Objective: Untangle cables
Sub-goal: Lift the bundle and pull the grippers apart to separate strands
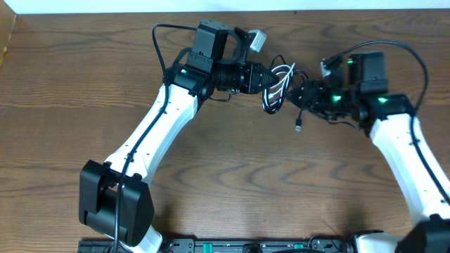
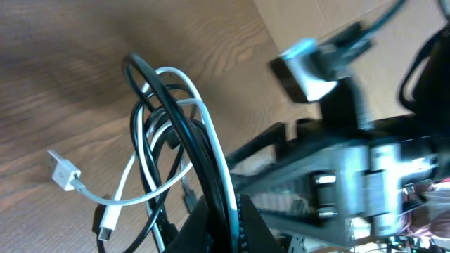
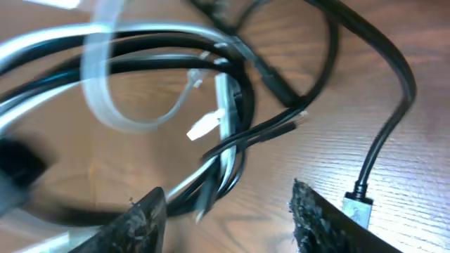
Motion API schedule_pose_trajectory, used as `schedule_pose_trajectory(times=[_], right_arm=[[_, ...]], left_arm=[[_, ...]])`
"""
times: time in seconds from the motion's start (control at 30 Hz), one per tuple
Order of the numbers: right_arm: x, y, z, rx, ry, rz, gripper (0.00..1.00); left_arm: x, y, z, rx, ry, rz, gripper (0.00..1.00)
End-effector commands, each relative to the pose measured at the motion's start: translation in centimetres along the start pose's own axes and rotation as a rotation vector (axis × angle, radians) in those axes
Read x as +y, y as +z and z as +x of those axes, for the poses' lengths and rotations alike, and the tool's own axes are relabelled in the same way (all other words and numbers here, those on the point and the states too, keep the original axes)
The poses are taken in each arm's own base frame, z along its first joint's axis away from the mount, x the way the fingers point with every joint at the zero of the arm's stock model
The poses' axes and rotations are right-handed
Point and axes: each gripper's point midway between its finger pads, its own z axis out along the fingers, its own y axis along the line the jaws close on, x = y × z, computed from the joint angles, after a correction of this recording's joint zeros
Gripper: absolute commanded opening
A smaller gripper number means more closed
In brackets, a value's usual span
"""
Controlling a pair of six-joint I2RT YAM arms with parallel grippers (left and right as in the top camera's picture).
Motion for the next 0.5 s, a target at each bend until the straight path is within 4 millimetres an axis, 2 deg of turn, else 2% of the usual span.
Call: schedule_pose_trajectory(times=[0.0, 0.17, 0.3, 0.47], right_arm=[[-2.3, 2.1, -0.9, -0.044, 0.079, 0.129, 0.51], [-3.2, 4.5, -1.8, -0.051, 0.107, 0.135, 0.46], [-4.1, 6.1, -2.5, -0.055, 0.136, 0.136, 0.35], [-6.0, 7.5, -2.2, -0.036, 0.160, 0.182, 0.22]], left_arm=[[-1.1, -0.4, -0.1, 0.001, -0.004, 0.036, 0.08], [-1.1, -0.4, 0.0, 0.003, -0.006, 0.036, 0.07], [-0.9, -0.4, 0.1, 0.007, -0.013, 0.030, 0.07], [-0.9, -0.4, 0.1, 0.009, -0.016, 0.030, 0.07]])
